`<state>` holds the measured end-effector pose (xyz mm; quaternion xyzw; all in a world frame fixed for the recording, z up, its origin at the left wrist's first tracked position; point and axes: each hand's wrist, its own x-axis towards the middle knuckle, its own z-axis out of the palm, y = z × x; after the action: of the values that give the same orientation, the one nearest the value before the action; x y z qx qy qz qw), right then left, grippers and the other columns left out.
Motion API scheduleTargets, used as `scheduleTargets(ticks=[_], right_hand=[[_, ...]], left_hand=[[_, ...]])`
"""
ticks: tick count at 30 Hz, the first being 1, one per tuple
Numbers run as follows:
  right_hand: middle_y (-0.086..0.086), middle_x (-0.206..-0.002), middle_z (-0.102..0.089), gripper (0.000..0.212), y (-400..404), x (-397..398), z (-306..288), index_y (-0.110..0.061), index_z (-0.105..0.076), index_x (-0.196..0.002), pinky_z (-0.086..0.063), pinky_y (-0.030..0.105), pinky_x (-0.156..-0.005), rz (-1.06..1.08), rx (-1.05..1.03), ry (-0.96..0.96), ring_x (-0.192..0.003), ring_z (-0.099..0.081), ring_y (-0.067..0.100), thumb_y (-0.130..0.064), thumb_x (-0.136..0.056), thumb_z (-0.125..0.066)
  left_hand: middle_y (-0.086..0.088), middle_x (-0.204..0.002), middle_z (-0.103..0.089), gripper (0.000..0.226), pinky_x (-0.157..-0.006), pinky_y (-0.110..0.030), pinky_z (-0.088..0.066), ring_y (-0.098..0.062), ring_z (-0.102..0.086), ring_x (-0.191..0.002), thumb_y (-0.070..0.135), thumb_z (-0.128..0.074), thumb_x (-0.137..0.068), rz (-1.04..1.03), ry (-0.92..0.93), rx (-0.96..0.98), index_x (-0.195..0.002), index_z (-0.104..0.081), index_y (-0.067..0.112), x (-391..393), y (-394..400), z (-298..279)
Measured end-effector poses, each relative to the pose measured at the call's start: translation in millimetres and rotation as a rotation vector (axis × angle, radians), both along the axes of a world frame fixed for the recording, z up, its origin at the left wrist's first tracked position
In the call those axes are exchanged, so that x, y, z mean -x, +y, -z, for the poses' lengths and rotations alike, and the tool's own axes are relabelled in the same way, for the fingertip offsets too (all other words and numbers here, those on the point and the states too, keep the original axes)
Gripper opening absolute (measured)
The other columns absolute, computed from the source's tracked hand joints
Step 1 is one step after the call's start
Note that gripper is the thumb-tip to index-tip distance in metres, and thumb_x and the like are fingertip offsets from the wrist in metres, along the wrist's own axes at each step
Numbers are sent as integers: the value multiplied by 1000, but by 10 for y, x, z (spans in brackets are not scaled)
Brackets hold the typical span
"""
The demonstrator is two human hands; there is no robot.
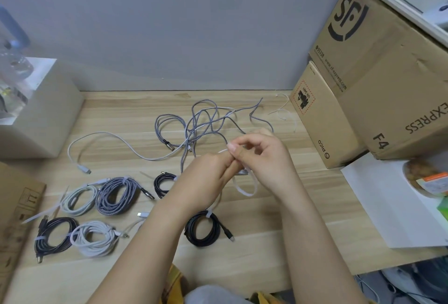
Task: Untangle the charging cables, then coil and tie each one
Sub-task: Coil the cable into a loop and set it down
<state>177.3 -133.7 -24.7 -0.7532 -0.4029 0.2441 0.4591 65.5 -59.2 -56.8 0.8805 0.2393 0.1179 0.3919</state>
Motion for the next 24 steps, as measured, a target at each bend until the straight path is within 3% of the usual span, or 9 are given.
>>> scheduleTargets(ticks=[3, 6, 9, 11, 12, 14, 17, 21, 24], right_hand=[[-11, -80, -57, 19, 36, 19, 51, -35, -62, -62, -46, 35, -81, -4, -97, -14, -85, -56, 17, -20, -72, -68], [-12, -68, -62, 19, 48, 100, -19, -28, -58, -69, -49, 29, -64, -15, -234, 137, -72, -60, 7, -15, -81, -61], [-10, -59, -56, 13, 29, 219, -177, -20, -56, -71, -43, 16, -59, -108, -419, 292, -59, -53, 1, -13, -82, -55], [-9, -56, -52, 12, -17, 239, -204, -17, -54, -71, -37, 13, -51, -113, -485, 463, -50, -45, 1, -13, -83, -51], [-7, -55, -50, 13, -45, 218, -203, -15, -53, -70, -31, 12, -45, -105, -486, 557, -46, -40, 2, -15, -83, -50], [-2, -50, -46, 22, -80, 165, -167, -15, -52, -67, -23, 16, -38, -92, -367, 652, -40, -33, 6, -29, -84, -51], [3, -38, -39, 53, -105, 95, -94, -11, -52, -65, -28, 18, -37, -99, -35, 608, -31, -37, 15, -61, -82, -46], [-1, -47, -45, 54, -66, 129, 127, -6, -55, -82, -39, 24, -48, -72, 282, 387, -41, -55, 22, -59, -82, -54], [0, -53, -49, 32, -59, 143, 211, -11, -53, -76, -43, 24, -49, -64, 261, 462, -46, -54, 17, -39, -92, -54]], left_hand=[[9, -55, -45, 27, -56, -30, -31, -18, -45, -58, 33, -38, -98, -21, -5, -10, -73, -46, 27, -25, -16, 72], [7, -58, -41, 38, -54, -30, -25, -26, -48, -65, 29, -39, -99, -16, 63, -2, -62, -31, 32, -72, -33, 150], [-2, -64, -52, 39, -54, -20, -31, -28, -53, -75, 20, -40, -99, -112, 10, 134, -62, -36, 30, -59, -19, 178], [-15, -69, -54, 34, -56, -24, -33, -29, -54, -77, 17, -40, -99, -172, -12, 111, -66, -46, 24, -50, 68, 159], [-13, -68, -52, 28, -58, -30, -36, -31, -54, -76, 20, -39, -99, -196, -15, 74, -73, -50, 16, -40, 116, 160], [-8, -69, -53, 26, -61, -38, -36, -34, -53, -74, 26, -37, -100, -253, -2, -26, -85, -49, 8, 2, 204, 178], [-2, -63, -46, 20, -57, -38, -30, -35, -48, -69, 30, -36, -100, -261, 26, -180, -89, -40, 14, 31, 235, 208], [5, -58, -33, 22, -49, -34, -22, -28, -39, -58, 29, -38, -100, -175, 86, -299, -84, -32, 15, -9, 167, 172], [5, -59, -36, 24, -49, -32, -23, -22, -36, -57, 27, -41, -99, -133, 71, -243, -78, -32, 17, -7, 118, 213]])
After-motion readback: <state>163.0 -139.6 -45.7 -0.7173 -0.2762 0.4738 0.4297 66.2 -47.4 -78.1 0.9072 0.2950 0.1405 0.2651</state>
